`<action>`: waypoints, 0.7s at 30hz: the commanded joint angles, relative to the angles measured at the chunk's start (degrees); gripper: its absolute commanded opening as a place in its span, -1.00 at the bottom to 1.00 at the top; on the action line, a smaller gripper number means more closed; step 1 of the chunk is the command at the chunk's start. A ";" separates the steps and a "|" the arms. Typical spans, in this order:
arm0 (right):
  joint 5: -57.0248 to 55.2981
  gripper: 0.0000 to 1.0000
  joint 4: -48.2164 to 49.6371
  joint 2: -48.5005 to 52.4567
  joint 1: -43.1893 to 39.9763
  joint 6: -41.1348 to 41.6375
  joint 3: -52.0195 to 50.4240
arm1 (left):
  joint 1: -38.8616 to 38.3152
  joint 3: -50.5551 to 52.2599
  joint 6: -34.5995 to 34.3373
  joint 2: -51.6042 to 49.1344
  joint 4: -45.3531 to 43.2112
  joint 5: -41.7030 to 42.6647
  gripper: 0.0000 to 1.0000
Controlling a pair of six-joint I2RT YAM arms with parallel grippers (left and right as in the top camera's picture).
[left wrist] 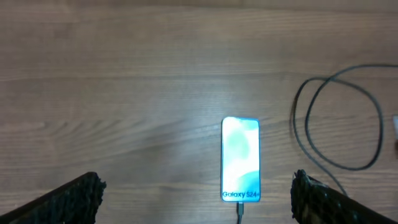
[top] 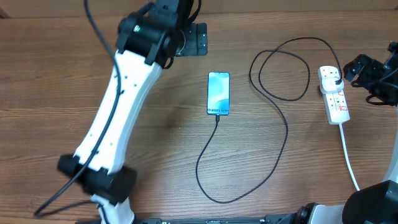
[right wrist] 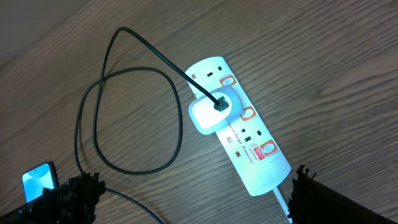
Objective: Plug charger to phone and switch on socket
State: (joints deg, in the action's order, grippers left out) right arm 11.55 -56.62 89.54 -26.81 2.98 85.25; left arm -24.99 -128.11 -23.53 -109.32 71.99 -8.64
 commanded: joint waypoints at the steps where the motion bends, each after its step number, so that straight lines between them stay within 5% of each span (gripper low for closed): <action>1: -0.59 1.00 0.11 -0.07 0.07 0.02 0.15 | 0.22 8.70 2.38 6.97 -3.74 -1.01 1.00; 21: -0.59 1.00 0.11 -0.04 0.07 0.02 0.15 | 0.31 55.49 7.06 38.91 -32.92 -5.07 1.00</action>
State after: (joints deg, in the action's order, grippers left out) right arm 11.53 -56.60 89.54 -26.81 2.96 85.25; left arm -24.99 -79.24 -19.77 -75.83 43.33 -12.62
